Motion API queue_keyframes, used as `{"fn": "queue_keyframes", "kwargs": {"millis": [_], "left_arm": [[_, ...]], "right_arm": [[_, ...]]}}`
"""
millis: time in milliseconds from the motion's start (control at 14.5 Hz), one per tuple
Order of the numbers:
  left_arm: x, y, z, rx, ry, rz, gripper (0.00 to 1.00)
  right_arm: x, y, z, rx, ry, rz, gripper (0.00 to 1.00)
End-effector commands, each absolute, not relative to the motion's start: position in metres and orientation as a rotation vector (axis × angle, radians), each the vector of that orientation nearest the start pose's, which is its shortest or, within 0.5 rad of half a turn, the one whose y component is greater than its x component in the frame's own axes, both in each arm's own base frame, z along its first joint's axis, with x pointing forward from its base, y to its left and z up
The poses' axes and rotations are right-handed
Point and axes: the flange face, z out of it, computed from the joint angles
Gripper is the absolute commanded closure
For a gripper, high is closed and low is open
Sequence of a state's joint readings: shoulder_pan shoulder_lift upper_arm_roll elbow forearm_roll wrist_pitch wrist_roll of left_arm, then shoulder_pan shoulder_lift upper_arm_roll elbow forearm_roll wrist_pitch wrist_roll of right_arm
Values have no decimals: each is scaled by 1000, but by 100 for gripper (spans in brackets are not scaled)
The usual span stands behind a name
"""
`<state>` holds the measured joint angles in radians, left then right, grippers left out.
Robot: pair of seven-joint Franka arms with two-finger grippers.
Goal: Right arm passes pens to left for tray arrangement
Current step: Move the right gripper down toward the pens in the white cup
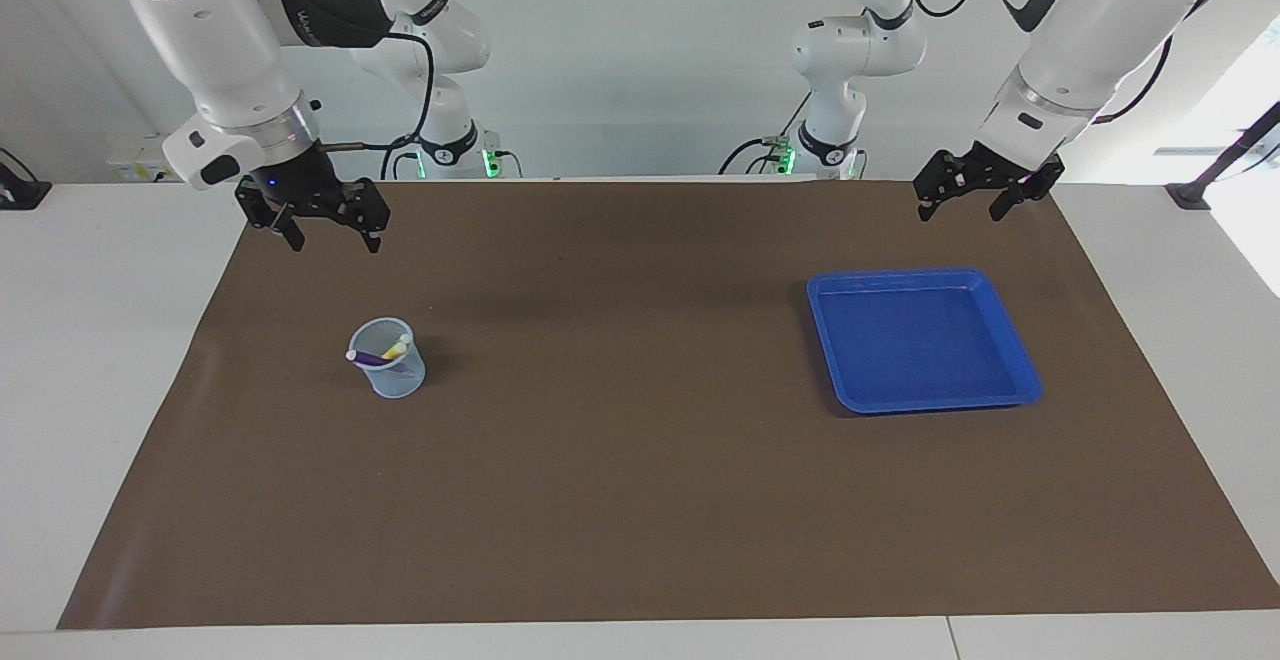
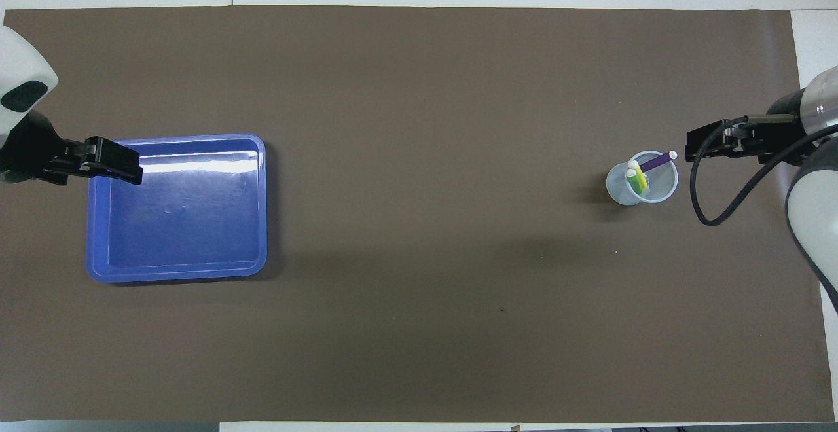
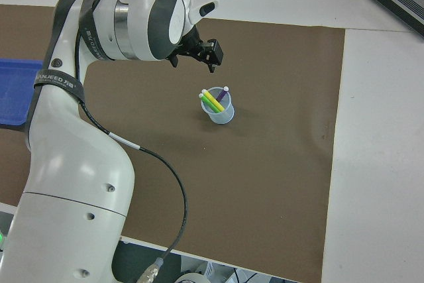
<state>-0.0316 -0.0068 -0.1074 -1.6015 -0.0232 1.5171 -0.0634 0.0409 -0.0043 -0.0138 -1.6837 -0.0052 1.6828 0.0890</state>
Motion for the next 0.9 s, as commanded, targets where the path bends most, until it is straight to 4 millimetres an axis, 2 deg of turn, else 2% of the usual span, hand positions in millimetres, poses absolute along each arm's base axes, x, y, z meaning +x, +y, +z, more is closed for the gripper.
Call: {"fn": "queue_keyframes", "kwargs": {"millis": [0, 276, 551, 827], "left_arm": [[537, -74, 615, -3134, 128, 121, 0], [537, -74, 615, -3134, 128, 121, 0], [537, -74, 615, -3134, 128, 121, 0], [537, -74, 615, -3134, 128, 121, 0]], "right_arm": [[553, 16, 584, -3136, 130, 12, 0], [552, 6, 584, -3134, 138, 24, 0], [540, -3, 584, -3125, 164, 116, 0], [550, 9, 568, -3169, 303, 39, 0]]}}
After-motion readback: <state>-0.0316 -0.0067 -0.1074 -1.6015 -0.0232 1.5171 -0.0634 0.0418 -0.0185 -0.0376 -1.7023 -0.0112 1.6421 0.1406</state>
